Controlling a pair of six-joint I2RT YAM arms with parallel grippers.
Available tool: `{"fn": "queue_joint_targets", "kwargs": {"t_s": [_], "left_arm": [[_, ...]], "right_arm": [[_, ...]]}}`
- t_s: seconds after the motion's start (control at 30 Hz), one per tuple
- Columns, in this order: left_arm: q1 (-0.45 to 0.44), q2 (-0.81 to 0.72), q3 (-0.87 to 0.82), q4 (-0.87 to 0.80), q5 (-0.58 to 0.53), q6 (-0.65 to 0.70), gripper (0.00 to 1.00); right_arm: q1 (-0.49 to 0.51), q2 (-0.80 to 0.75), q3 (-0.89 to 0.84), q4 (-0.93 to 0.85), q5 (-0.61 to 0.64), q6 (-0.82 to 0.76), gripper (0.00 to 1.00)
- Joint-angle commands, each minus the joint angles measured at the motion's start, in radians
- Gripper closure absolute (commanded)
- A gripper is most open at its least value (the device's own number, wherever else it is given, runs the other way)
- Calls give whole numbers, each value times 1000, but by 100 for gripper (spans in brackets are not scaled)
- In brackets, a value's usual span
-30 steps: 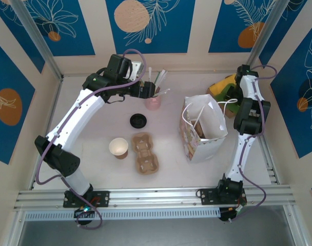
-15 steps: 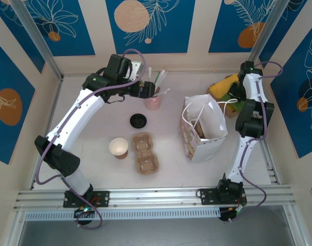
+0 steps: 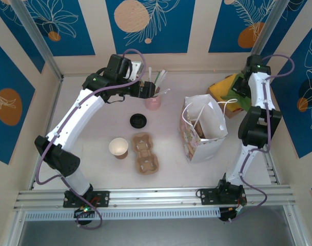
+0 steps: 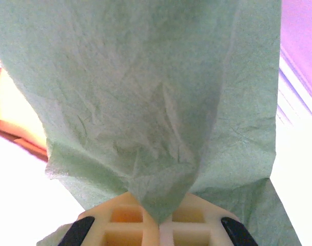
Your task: Pack the takeout coffee
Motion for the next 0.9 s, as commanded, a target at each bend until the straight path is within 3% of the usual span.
{"fn": "queue_joint_targets", "kwargs": {"t_s": [0.0,0.5,0.87], "left_arm": [[15,-26,-13,14,39,-25,0],[7,-81,-116,88,91,-123,0],[-52,-176,-199,83,-11,-162,0]], "right_arm": [[0,-107,-28,5,-31,27,100],[40,-447,-98,43,-105,45,100],[170,-525,2,27,-80,13,100]]}}
